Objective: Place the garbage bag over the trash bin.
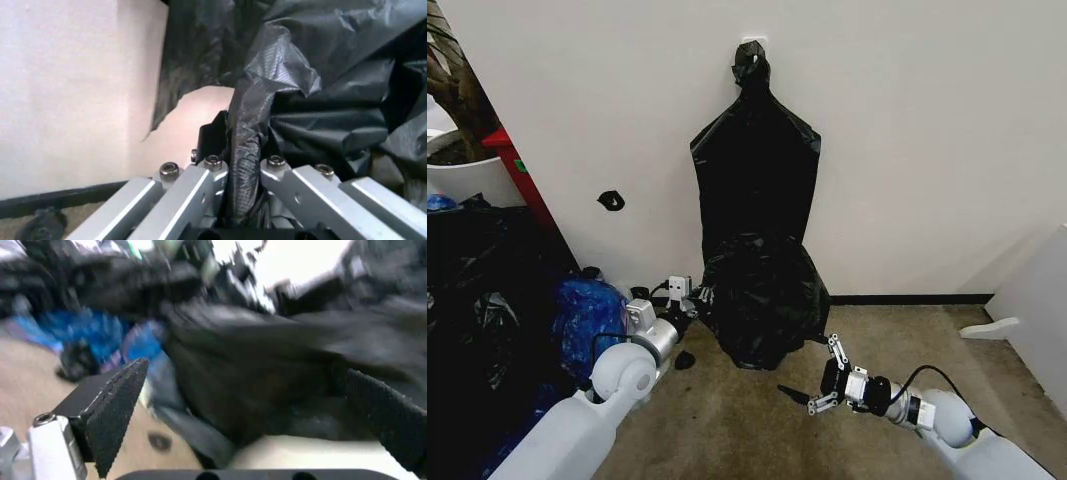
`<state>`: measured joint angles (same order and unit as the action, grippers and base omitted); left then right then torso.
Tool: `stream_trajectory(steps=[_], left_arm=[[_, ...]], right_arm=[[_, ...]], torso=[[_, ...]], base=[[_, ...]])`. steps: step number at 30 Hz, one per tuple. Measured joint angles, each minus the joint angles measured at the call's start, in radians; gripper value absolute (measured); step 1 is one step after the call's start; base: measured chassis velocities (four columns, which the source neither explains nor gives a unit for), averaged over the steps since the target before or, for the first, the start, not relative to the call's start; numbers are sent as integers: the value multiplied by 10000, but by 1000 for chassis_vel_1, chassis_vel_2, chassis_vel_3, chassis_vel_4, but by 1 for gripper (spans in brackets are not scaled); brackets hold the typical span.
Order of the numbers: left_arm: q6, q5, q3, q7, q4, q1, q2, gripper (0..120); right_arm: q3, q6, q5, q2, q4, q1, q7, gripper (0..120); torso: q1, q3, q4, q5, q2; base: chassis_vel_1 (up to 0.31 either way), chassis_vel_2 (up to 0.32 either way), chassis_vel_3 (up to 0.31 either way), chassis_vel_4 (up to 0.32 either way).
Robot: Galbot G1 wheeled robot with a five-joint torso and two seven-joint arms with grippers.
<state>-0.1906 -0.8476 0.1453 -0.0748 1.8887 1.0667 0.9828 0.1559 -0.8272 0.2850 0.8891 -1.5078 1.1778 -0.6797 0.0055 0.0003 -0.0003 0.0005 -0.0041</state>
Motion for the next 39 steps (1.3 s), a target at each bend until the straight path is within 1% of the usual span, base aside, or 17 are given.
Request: stream_trajectory(steps=[6, 10, 14, 16, 18, 20, 21, 22, 23, 25, 28, 30, 32, 34, 36, 38, 39], left_arm=[[212, 36, 5, 22, -121, 59, 79, 1], [335, 71, -3, 29, -210, 119, 162, 1], [423, 133, 0, 18, -283, 119, 197, 1], [423, 133, 0, 18, -283, 119, 197, 1], [492, 145, -16, 18, -311, 100, 183, 1], [625, 286, -71, 10, -324, 105, 205, 1], [684, 349, -98, 5, -323, 121, 213, 1], [807, 538, -158, -7, -308, 163, 232, 1], [807, 538, -158, -7, -308, 163, 232, 1], [1004, 1012, -303, -79, -196, 276, 302, 1], [1106, 1508, -498, -396, -41, 365, 610, 1], [1147, 1807, -563, -604, 38, 427, 828, 1], [1150, 1869, -574, -638, 58, 441, 866, 1], [1148, 2248, -634, -994, 192, 524, 1039, 1], [1101, 2476, -674, -1295, 313, 586, 1133, 1], [1086, 2533, -692, -1358, 348, 604, 1160, 1], [1067, 2649, -730, -1455, 412, 642, 1215, 1]], right_arm=[[-81, 1, -337, 99, 887, -448, -1, 100], [233, 5, 101, -20, 1084, -517, -981, 100], [1469, 15, 1036, -211, 1217, -539, -3393, 100], [1469, 15, 1036, -211, 1217, -539, -3393, 100], [1972, 24, 1639, -314, 982, -393, -3668, 100], [1607, 187, 2289, -522, -556, 159, -1214, 100], [1478, 339, 2348, -555, -932, 278, -615, 100], [1212, 846, 2446, -611, -1790, 529, 676, 100], [1212, 846, 2446, -611, -1790, 529, 676, 100], [767, 1985, 2298, -659, -3348, 719, 2885, 93], [43, 3268, 1899, -667, -4667, 563, 4846, 80], [-690, 4337, 1719, -679, -5363, 378, 6371, 71], [-853, 4583, 1695, -677, -5490, 344, 6714, 70], [-2028, 6164, 1640, -558, -6300, 79, 9063, 59], [-2814, 7179, 1778, -316, -6785, -143, 10575, 51], [-3021, 7435, 1823, -235, -6877, -203, 10912, 48], [-3395, 7972, 1886, -65, -6935, -334, 11456, 43]], torso=[[2, 0, -1, -1, 0], [2, 0, 0, -1, 0], [2, 0, -2, -3, 0], [2, 0, -2, -3, 0], [2, 1, -1, -3, 0], [2, 0, -5, -8, 0], [2, 0, -6, -7, 0], [2, 0, -1, 1, 0], [2, 0, -1, 1, 0], [1, -1, 3, -10, 0], [1, -1, 0, 0, 0], [2, -1, -2, -7, 0], [1, -1, -2, -6, 0], [2, -1, -1, -7, 0], [1, -1, 0, -1, 0], [1, -1, 1, -2, 1], [1, -1, -1, -6, 1]], base=[[0, 0, 0, 0], [0, 0, 0, 0], [0, 0, 0, 0], [0, 0, 0, 0], [0, 0, 0, 0], [0, 0, 0, 0], [0, 0, 0, 0], [0, 0, 0, 0], [0, 0, 0, 0], [0, 0, 0, 0], [0, 0, 0, 0], [0, 0, 0, 0], [0, 0, 0, 0], [0, 0, 0, 0], [0, 0, 0, 0], [0, 0, 0, 0], [0, 0, 0, 0]])
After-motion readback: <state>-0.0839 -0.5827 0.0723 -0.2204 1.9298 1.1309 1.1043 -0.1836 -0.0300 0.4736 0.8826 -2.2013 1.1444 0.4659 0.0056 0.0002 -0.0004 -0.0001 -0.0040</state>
